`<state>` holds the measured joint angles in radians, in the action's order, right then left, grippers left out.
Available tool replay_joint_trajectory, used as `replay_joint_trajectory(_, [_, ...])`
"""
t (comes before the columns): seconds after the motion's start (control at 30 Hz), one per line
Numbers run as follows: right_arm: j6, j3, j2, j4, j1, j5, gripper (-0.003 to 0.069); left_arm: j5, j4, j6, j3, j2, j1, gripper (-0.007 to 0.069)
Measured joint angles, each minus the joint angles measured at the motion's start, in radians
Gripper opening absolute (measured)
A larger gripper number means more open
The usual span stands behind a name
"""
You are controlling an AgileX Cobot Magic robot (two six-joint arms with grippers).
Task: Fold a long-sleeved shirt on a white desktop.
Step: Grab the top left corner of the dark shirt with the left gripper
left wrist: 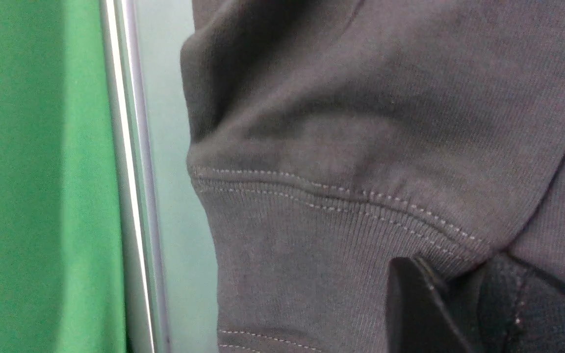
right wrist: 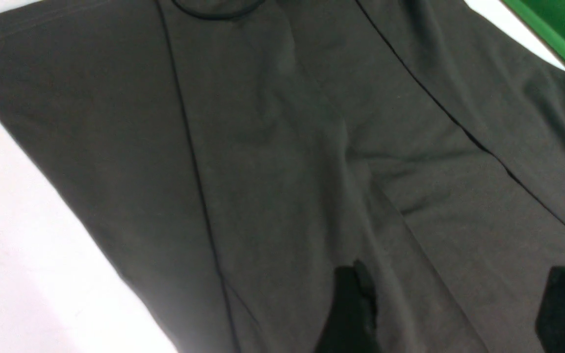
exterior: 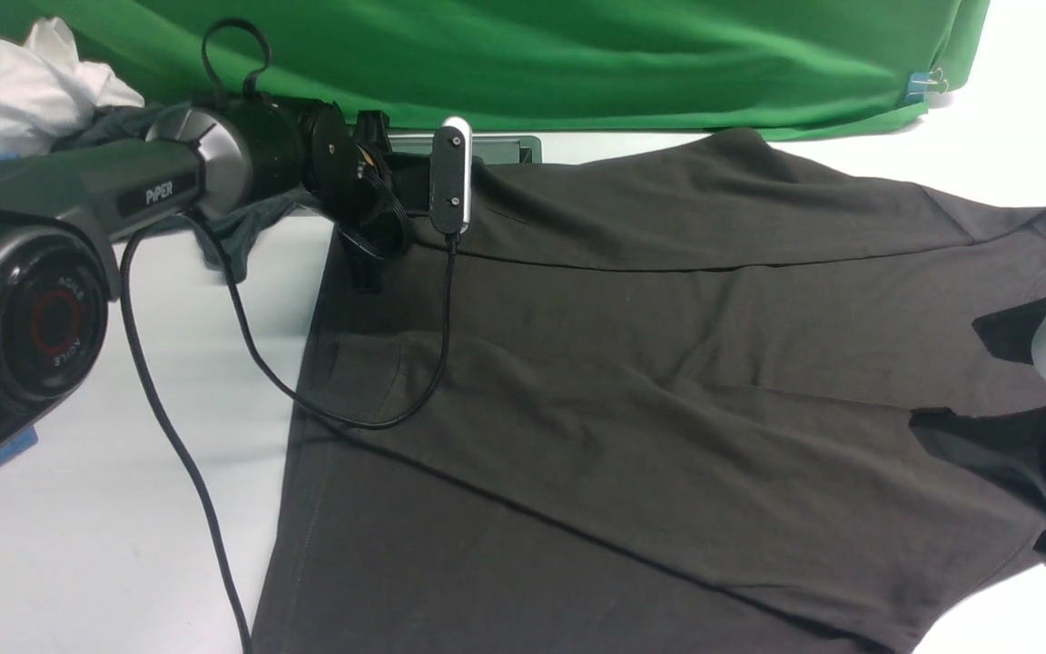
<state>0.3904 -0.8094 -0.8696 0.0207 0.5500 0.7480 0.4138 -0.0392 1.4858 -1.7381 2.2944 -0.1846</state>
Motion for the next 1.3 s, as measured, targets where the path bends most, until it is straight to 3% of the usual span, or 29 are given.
replay_joint_trajectory(0.23, [-0.015,0.000,-0.001,0.000,0.000,0.000,0.0469,-0.005,0.000,0.000,0.000,-0.001,0.000,0.0022])
replay_joint_trajectory(0.47, [-0.025,0.000,-0.001,0.000,0.000,-0.006,0.0469,0.012,-0.006,-0.035,0.000,-0.038,0.000,0.0017])
replay_joint_trajectory(0.67, [-0.066,0.000,-0.001,0.000,0.000,-0.013,0.0469,0.166,-0.017,-0.098,0.000,-0.125,0.000,0.0017])
replay_joint_trajectory(0.8, [-0.057,0.000,-0.001,0.000,0.000,-0.045,0.0469,0.203,-0.052,-0.070,0.000,-0.131,0.000,0.0022])
replay_joint_trajectory(0.9, [-0.054,0.000,-0.001,0.000,0.000,-0.047,0.0469,0.205,-0.114,-0.008,0.000,-0.116,0.000,0.0050])
replay_joint_trajectory(1.0, [-0.048,0.000,-0.001,0.000,0.000,-0.044,0.0469,0.206,-0.187,0.093,0.000,-0.088,-0.001,0.0133])
replay_joint_trajectory(1.07, [-0.048,0.000,-0.001,0.000,0.000,-0.036,0.0469,0.203,-0.194,0.139,0.000,-0.063,-0.003,0.0233])
replay_joint_trajectory(1.2, [-0.066,0.000,-0.001,0.000,0.000,-0.026,0.0469,0.176,-0.180,0.149,0.000,-0.036,-0.003,0.0356])
replay_joint_trajectory(1.3, [-0.073,0.000,-0.001,0.000,0.000,-0.022,0.0469,0.129,-0.166,0.152,0.000,-0.026,-0.003,0.0388])
